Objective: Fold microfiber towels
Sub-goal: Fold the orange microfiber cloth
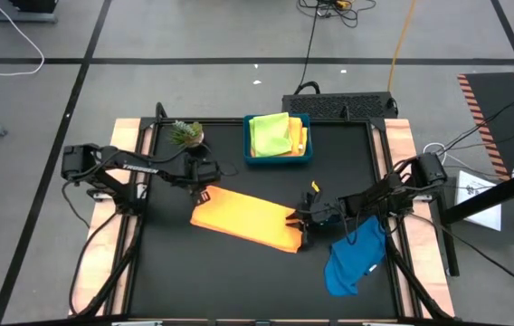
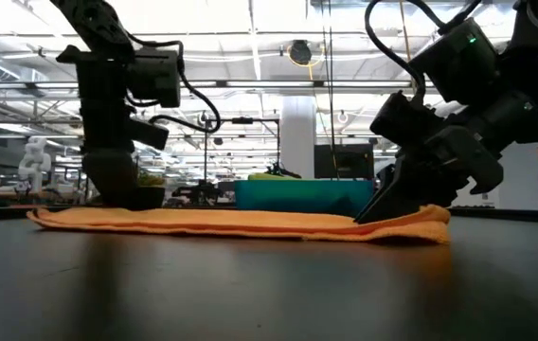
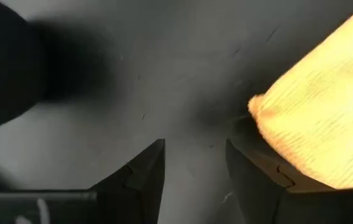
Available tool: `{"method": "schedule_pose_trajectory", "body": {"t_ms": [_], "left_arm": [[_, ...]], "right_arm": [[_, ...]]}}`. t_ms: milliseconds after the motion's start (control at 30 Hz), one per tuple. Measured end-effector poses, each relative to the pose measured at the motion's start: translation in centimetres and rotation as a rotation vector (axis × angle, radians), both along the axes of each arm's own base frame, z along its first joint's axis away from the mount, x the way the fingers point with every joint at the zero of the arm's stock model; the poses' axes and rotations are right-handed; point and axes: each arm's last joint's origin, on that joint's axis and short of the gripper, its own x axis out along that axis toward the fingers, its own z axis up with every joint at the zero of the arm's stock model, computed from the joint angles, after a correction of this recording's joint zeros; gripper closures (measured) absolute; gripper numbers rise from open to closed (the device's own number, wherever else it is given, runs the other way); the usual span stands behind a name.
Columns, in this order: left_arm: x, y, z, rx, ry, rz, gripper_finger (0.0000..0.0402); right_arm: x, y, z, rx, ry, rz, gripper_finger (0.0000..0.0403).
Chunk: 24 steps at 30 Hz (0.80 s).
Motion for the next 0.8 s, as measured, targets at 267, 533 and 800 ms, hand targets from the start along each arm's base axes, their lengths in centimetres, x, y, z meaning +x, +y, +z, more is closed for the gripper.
{"method": "schedule_pose_trajectory", "body": {"t_ms": [267, 533, 800], "left_arm": [[-0.6, 0.4, 0.0, -0.011, 0.026, 0.082, 0.0231], [0.7, 0.4, 0.7, -0.066, -0.088, -0.005, 0.0231], [0.9, 1.6, 0.8, -0.144, -0.159, 0.039, 0.0231]], "right_arm": [[-0.1, 0.0, 0.0, 0.007, 0.009, 0.006, 0.0321], [-0.1, 0.1, 0.0, 0.03, 0.002, 0.029, 0.0321], [-0.1, 0.1, 0.0, 0.042, 0.003, 0.024, 0.0321]]}}
